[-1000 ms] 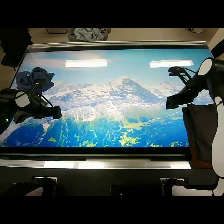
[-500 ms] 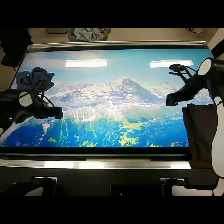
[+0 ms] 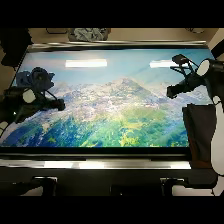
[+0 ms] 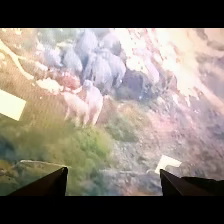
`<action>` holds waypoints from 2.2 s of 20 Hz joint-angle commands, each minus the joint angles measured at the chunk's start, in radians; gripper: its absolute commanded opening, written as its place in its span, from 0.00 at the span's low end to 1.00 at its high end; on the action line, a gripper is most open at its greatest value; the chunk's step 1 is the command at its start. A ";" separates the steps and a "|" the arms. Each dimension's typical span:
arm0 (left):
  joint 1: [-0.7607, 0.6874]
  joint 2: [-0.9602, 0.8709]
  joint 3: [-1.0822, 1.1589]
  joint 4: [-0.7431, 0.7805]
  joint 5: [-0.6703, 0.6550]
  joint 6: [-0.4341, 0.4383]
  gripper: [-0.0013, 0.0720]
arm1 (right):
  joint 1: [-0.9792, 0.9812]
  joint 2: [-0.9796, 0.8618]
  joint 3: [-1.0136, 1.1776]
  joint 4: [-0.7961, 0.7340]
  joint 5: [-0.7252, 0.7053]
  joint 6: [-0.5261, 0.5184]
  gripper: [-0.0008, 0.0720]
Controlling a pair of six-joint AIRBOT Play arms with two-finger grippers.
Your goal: Fold the shirts.
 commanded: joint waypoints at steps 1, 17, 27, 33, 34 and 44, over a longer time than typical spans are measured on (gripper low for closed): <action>0.130 -0.177 0.259 0.009 0.040 0.020 1.00 | 0.000 -0.028 0.000 0.002 0.024 -0.002 0.95; 0.653 -0.652 0.654 -0.236 -0.253 0.021 1.00 | 0.000 -0.065 0.000 0.182 0.108 -0.021 0.94; 0.615 -0.625 0.655 -0.357 -0.328 0.125 0.06 | 0.000 0.013 0.000 0.224 0.195 -0.021 0.93; 0.480 -0.216 0.655 -0.400 -0.274 0.212 0.06 | 0.000 0.193 0.000 0.207 0.226 -0.020 0.93; 0.436 -0.137 0.655 -0.410 -0.255 0.211 0.06 | 0.000 0.232 0.000 0.200 0.237 -0.020 0.93; -0.248 0.090 0.474 -0.545 -0.235 0.214 0.06 | 0.000 0.501 0.000 0.093 0.470 -0.004 0.93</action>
